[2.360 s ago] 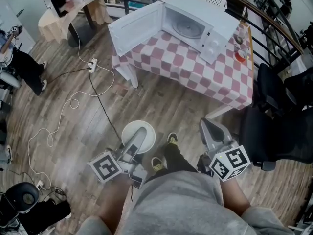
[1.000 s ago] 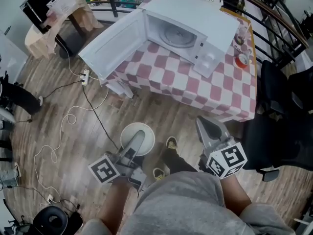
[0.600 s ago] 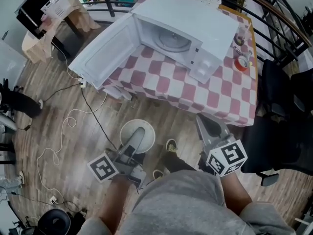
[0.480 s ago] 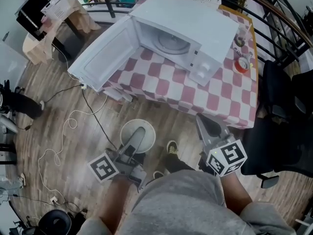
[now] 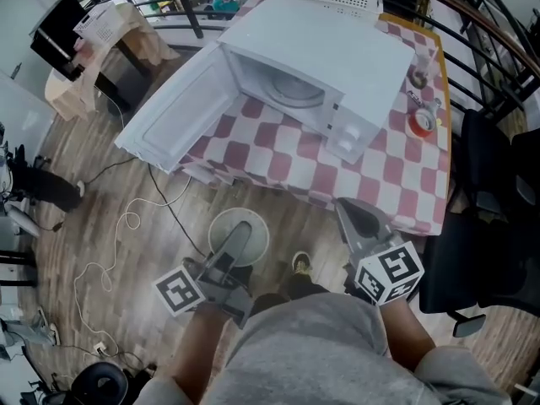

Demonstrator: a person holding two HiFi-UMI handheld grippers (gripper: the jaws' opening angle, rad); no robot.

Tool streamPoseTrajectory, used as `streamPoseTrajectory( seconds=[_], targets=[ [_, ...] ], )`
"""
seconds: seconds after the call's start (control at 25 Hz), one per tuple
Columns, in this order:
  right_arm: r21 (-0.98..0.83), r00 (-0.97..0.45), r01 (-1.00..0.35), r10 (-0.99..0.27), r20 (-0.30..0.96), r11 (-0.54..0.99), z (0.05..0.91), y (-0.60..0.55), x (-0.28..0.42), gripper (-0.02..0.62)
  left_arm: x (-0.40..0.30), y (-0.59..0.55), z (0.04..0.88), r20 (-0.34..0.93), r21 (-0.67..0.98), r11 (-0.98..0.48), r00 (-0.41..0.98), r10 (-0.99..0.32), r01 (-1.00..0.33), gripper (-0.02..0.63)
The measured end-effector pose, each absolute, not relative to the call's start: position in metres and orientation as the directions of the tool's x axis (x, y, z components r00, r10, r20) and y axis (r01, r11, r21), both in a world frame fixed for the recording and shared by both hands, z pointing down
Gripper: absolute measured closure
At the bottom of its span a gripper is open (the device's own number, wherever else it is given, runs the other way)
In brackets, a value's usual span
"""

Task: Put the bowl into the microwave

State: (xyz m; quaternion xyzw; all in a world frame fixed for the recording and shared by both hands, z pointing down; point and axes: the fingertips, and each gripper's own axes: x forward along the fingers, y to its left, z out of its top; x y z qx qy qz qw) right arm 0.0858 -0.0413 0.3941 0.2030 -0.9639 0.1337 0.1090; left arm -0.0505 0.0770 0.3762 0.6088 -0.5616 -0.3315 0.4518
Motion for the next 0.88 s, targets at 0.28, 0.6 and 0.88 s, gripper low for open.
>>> streamPoseTrajectory(
  seconds=[0.28, 0.6, 0.88],
  targets=[
    [-0.215, -0.901, -0.407, -0.353, 0.252, 0.888, 0.393, -0.056, 0.076, 0.597, -0.058, 0.064, 0.372, 0.091, 0.921, 0.032, 0.136, -0.987, -0.389, 0.413],
    [-0.218, -0.918, -0.373, -0.324, 0.231, 0.902, 0.387, -0.060, 0.063, 0.597, -0.064, 0.061, 0.371, 0.098, 0.914, 0.047, 0.108, -0.989, -0.403, 0.413],
    [-0.213, -0.920, -0.368, -0.321, 0.225, 0.905, 0.388, -0.061, 0.066, 0.597, -0.061, 0.060, 0.368, 0.088, 0.910, 0.041, 0.097, -0.991, -0.413, 0.413]
  ],
)
